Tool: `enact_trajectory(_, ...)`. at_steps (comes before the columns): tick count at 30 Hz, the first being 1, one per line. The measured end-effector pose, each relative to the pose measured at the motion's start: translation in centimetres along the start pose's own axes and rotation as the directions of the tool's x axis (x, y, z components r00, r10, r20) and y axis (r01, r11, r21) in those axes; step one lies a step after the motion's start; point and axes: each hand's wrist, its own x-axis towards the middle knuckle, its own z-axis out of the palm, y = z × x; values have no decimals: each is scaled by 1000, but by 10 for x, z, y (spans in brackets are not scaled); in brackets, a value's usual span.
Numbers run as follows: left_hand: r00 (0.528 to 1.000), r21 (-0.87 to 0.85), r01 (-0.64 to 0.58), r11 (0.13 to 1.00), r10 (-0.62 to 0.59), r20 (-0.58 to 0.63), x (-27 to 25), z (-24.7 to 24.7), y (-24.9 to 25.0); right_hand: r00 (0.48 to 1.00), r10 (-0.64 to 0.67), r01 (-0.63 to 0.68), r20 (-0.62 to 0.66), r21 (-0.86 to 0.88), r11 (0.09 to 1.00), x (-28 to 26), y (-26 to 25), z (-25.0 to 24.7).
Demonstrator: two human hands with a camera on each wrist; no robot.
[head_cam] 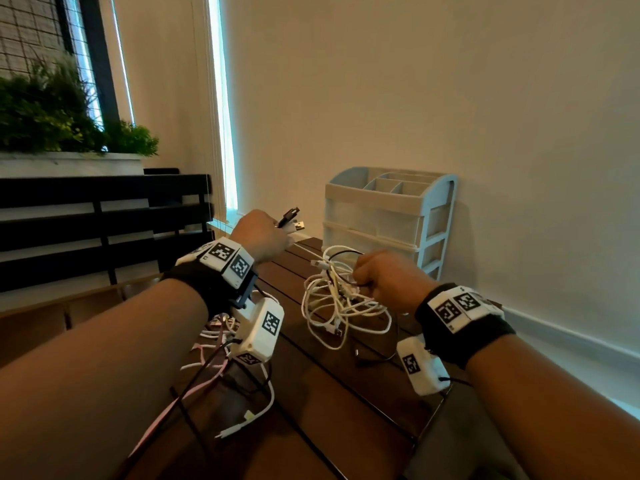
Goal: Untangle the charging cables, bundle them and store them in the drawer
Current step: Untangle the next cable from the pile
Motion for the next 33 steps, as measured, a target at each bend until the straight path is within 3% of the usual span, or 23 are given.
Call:
enact_trajectory(3, 1000, -13, 4, 1000, -3, 13, -3, 7, 2, 990, 129, -127, 56, -29, 991, 3, -1, -15)
enact_trajectory(7, 996, 8, -32, 999, 31, 80, -12, 22, 17, 973, 231, -225, -14, 165, 960, 19, -25, -15)
enact_trajectory(10, 991, 54, -82, 995, 76, 108, -14, 28, 28, 942, 335, -334, -13, 59, 941, 30, -39, 8)
enact_trajectory(12, 992, 43, -82, 996, 78, 97, -12, 23, 27, 934, 347, -343, -87, 56, 938, 32, -40, 22)
enact_trajectory(14, 995, 24, -59, 998, 57, 76, -7, 16, 20, 936, 325, -316, -138, 81, 945, 31, -38, 25)
enact_trajectory(16, 998, 32, -31, 999, 29, 64, -4, 6, 11, 953, 283, -265, -106, 160, 951, 27, -34, 20)
enact_trajectory(22, 999, 203, 24, 979, -30, 28, -2, -3, 2, 972, 198, -141, -125, 362, 922, 14, -22, -9)
enact_trajectory(25, 997, 231, -33, 972, 15, 79, -6, 4, 12, 968, 164, -119, -190, 224, 967, 17, -25, -10)
enact_trajectory(27, 992, 198, -86, 976, 65, 110, -10, 12, 22, 974, 148, -134, -169, 94, 987, 17, -33, -7)
enact_trajectory(30, 989, 206, -142, 968, 129, 74, -10, 16, 33, 993, 12, -27, -122, -123, 992, 11, -42, -5)
enact_trajectory(33, 994, 195, -106, 975, 105, 18, -4, 5, 31, 996, -40, 32, -79, -101, 994, 1, -38, -7)
